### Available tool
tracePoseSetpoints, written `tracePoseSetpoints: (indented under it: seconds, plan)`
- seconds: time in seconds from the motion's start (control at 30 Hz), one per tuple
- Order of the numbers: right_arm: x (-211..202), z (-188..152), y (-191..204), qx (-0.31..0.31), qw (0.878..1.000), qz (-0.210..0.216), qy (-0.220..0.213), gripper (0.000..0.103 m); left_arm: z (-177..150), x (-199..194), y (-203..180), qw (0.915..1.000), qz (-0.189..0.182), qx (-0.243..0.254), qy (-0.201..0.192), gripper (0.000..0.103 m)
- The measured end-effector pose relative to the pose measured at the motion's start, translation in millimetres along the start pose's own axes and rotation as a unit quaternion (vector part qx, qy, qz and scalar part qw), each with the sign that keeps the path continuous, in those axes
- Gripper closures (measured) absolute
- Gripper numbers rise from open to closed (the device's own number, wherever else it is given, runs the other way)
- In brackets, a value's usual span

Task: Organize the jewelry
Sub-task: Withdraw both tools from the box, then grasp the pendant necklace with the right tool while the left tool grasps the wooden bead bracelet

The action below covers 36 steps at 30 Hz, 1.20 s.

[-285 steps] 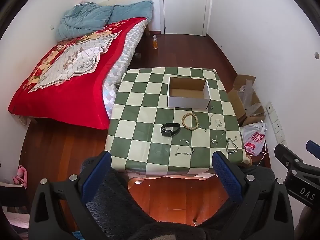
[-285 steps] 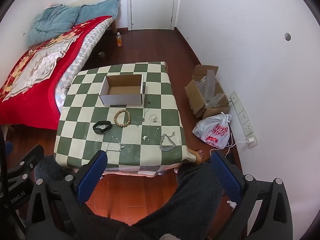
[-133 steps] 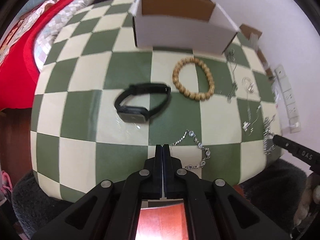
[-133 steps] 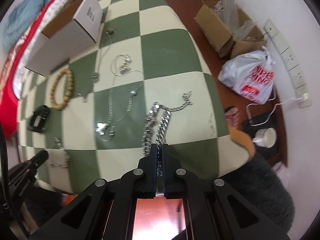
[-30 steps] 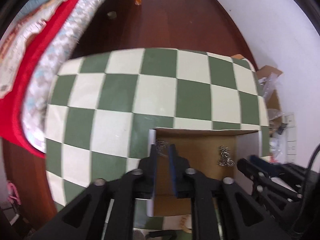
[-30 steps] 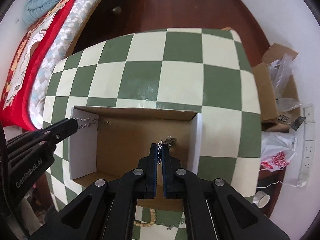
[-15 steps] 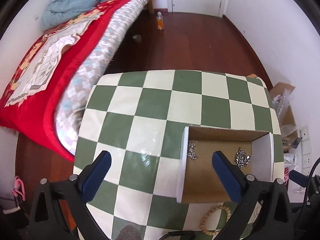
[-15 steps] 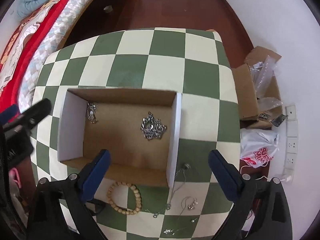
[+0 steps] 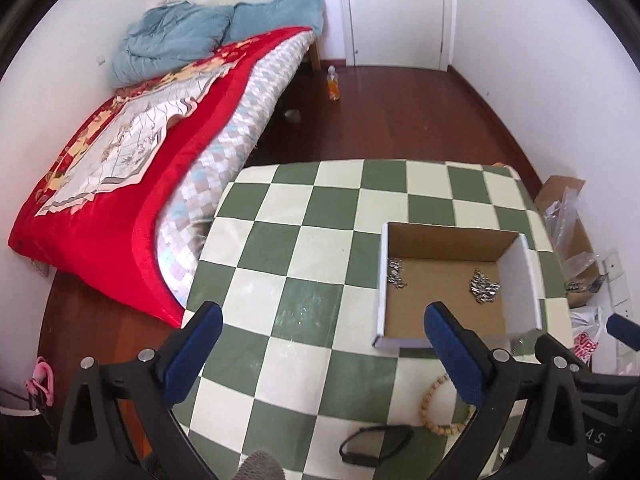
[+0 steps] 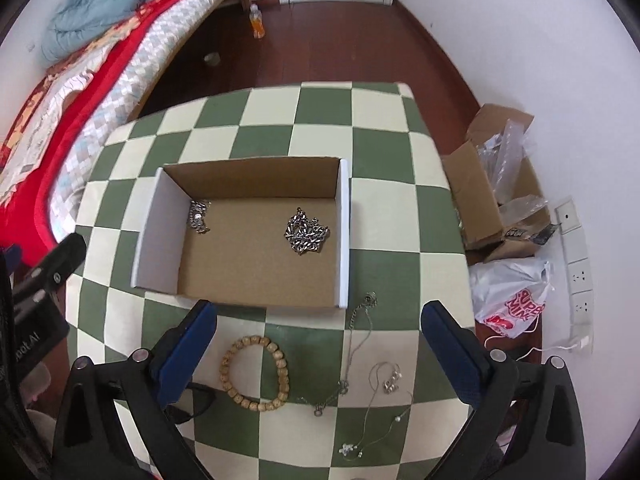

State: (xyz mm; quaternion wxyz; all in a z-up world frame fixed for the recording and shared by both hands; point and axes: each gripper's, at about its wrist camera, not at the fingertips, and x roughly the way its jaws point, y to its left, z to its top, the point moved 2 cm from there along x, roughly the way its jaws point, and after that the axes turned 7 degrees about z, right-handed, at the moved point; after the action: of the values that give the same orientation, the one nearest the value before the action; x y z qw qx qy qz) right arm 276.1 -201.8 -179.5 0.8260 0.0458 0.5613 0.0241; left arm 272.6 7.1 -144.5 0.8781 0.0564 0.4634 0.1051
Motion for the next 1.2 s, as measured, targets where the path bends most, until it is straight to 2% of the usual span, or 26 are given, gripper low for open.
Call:
tracePoseSetpoints:
  seconds: [0.23,0.43,0.6,0.73,0.87,0.93,1.0,1.07,1.2]
  plan:
    - [-54,-21,4,-0.010,0.998,-0.012,-0.058,0.000,-15,-45,13,0.9994,0.003,-0.011,-0.032,0.000]
    - [-99,-38,12,-0.017,0.995,-0.009,-0.101,0.000,-29,-81,32,0.9957,0.056,-0.029,-0.067,0.000]
    - [-119,-55,12,-0.007,0.993,0.017,-0.114,0.000,-45,-82,45,0.9961,0.047,-0.040,-0.064,0.000]
    - [-110,-76,0,0.005,0.996,0.010,-0.092,0.000,-67,-61,42,0.9973,0.060,-0.021,-0.035,0.000]
    - [-78,-101,-31,0.043,0.998,0.010,-0.050,0.003,-93,-28,36,0.9980,0.057,-0.012,0.024,0.000]
    - [-57,-113,-48,0.065,0.998,0.017,-0.020,0.020,-103,-14,33,0.9973,0.055,-0.010,0.048,0.000]
    - [-34,-124,-63,0.085,0.996,0.030,0.012,0.031,-110,3,29,0.9960,0.052,-0.007,0.073,0.000]
    - [-14,-134,-76,0.103,0.993,0.045,0.031,0.032,-113,13,24,0.9949,0.050,-0.005,0.087,0.001]
    - [18,-139,-93,0.118,0.991,0.036,0.049,0.032,-112,28,4,0.9943,0.046,0.016,0.094,0.001]
